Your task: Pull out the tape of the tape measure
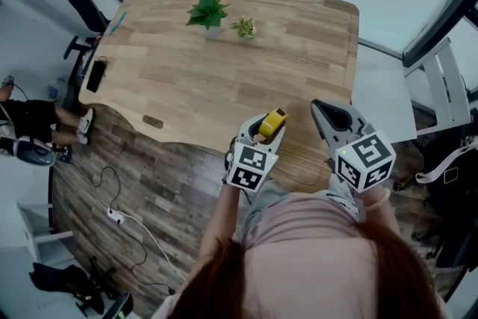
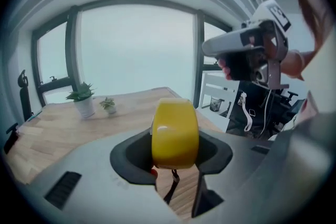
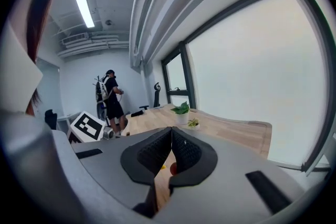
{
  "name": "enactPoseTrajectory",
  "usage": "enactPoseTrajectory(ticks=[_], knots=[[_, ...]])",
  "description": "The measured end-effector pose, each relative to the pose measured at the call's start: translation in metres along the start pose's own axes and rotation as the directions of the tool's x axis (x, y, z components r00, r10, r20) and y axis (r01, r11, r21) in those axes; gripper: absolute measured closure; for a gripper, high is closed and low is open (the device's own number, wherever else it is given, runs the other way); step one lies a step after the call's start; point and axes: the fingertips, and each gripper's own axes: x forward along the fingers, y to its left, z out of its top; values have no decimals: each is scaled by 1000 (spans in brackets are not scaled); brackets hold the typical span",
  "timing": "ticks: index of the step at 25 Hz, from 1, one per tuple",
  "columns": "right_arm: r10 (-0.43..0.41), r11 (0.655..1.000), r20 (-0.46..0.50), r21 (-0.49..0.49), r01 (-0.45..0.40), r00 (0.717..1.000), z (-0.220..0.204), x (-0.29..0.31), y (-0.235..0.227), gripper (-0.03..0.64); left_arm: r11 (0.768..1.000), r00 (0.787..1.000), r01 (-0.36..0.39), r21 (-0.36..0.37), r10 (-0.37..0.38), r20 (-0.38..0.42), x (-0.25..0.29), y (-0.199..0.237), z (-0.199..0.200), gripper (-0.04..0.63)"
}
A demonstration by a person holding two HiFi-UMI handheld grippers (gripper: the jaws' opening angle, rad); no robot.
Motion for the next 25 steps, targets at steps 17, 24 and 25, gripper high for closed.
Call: enactPoseTrajectory(ticks=[17,24,25], knots=[[261,915,42,308,-261,964,4,16,17,614,996,990,-11,94,-2,139,-68,-4,70,426],[396,793,80,473,-384,915,2,20,32,568,989,987,24,149,-47,153,-82,-12,76,426],[410,771,90,498,-398,907,2,20,34,566,987,987,27,157,-52,155,-84,-13,77,426]])
